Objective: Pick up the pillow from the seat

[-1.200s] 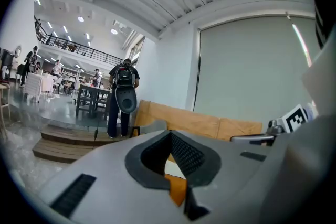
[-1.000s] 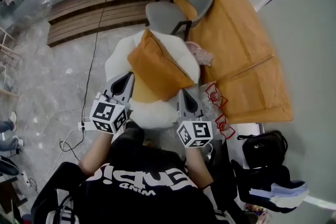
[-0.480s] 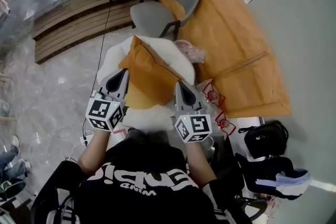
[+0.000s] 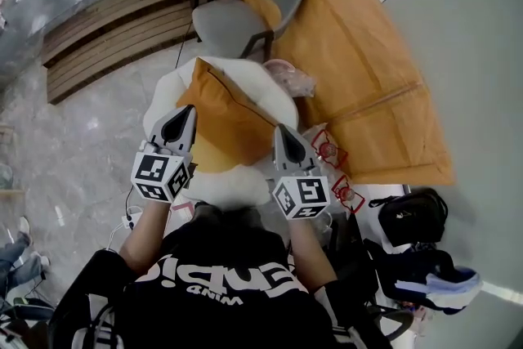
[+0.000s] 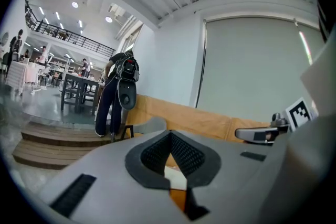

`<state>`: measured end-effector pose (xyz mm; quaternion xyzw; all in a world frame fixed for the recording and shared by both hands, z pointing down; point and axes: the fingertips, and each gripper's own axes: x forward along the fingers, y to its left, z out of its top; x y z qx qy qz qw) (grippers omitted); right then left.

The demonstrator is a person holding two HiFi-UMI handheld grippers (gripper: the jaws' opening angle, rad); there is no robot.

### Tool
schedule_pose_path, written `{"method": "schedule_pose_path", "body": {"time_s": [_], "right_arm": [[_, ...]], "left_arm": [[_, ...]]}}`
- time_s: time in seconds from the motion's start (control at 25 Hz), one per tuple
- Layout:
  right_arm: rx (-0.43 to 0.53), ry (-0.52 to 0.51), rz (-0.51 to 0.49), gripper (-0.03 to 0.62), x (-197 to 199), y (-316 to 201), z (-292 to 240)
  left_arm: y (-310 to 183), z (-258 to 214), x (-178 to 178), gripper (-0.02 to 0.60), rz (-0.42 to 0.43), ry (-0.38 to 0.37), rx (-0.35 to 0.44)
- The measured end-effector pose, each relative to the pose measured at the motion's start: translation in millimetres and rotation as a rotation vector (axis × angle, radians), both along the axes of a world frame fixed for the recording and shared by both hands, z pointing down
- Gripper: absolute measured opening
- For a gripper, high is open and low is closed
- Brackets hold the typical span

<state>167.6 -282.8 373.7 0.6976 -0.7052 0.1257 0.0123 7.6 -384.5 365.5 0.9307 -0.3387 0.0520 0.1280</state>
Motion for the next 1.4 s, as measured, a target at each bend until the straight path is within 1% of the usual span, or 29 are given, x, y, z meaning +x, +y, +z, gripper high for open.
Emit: {"method": "schedule_pose_path", "body": {"time_s": [0.56,0.84,1.04,1.2,1.4], "right_arm": [[-0.115,-0.067,0.063,0.021,33.0,-21.0,79.7],[-0.145,-0.116,0.104,0.021,37.2,-34.4,124.1],[-0.18,-0.158,0.126,0.021,36.9,-37.5,164.0],[-0.19,-0.185,0.159,0.021,42.3,-39.2,187.8],[-0.213,-0.211,0.193,0.021,52.7,-38.8,220.9]], "left_arm": [[-37.5,74.7,27.9,0.008,0.033,-0.096,-0.077],[-56.4,124.6,39.8,0.008,0.056,-0.129,-0.112],[-58.9,159.7,52.2,0.008,0.069,-0.151,-0.132],[-66.8,182.7,58.0,0.008,0.081,-0.186,-0.123],[-88.9,210.0,62.5,0.008,0.069,-0.207,-0.128]]}}
